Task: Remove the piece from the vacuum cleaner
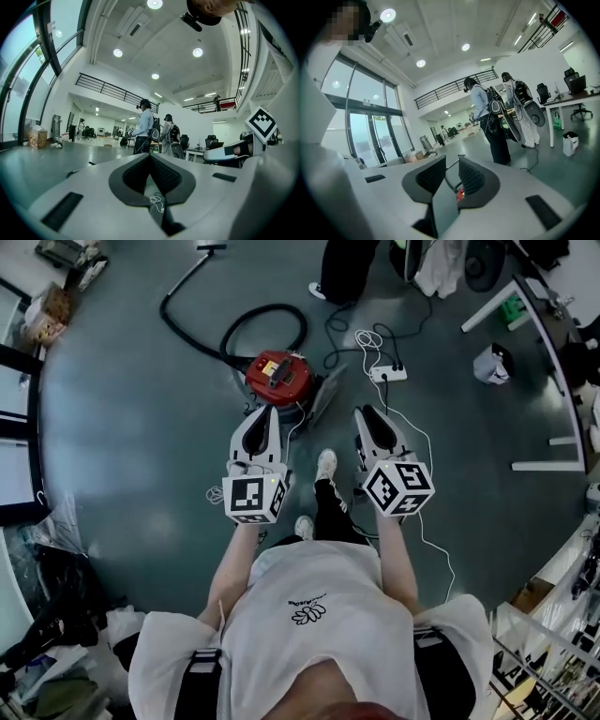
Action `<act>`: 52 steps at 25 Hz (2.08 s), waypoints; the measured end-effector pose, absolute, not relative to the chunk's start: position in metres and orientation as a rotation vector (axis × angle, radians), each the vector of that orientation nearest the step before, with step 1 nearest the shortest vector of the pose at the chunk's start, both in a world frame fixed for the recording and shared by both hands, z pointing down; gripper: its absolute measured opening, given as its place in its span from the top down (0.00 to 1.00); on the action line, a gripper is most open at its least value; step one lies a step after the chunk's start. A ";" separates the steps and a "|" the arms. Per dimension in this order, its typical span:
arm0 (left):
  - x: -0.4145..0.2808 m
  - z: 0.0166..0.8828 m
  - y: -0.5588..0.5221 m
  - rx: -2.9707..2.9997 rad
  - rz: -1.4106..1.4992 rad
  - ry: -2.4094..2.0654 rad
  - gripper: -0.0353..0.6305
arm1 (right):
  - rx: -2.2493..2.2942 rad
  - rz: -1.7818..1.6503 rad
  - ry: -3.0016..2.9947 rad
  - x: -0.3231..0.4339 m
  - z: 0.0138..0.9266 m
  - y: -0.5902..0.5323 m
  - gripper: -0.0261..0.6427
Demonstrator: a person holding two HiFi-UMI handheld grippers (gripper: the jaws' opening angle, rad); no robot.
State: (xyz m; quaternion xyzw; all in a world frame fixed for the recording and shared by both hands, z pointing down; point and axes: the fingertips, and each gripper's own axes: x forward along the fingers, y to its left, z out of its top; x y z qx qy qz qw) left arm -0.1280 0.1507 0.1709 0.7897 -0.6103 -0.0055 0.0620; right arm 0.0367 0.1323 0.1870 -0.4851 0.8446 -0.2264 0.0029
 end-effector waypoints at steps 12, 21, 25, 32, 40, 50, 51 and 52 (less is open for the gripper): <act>-0.076 0.130 -0.038 2.430 -0.062 -1.873 0.94 | -1.405 -0.687 2.637 0.068 0.155 -0.055 0.82; -0.065 0.123 -0.096 2.467 -0.046 -1.853 0.94 | -1.472 -0.684 2.565 0.087 0.148 -0.112 0.79; -0.064 0.131 -0.112 2.453 -0.030 -1.831 0.94 | -1.492 -0.665 2.594 0.081 0.153 -0.120 0.79; -0.066 0.164 -0.137 2.485 0.124 -1.766 0.94 | -1.457 -0.820 2.616 0.062 0.185 -0.133 0.79; -0.049 0.357 -0.183 2.429 0.534 -1.531 0.94 | -1.431 -1.410 2.506 0.072 0.374 -0.170 0.79; -0.073 0.649 -0.179 2.231 1.166 -1.184 0.94 | -1.731 -1.850 2.293 0.069 0.636 -0.196 0.79; -0.072 0.664 -0.179 2.225 1.191 -1.156 0.94 | -1.756 -1.897 2.275 0.070 0.656 -0.197 0.79; -0.070 0.676 -0.179 2.222 1.217 -1.128 0.94 | -1.770 -1.949 2.237 0.071 0.675 -0.198 0.79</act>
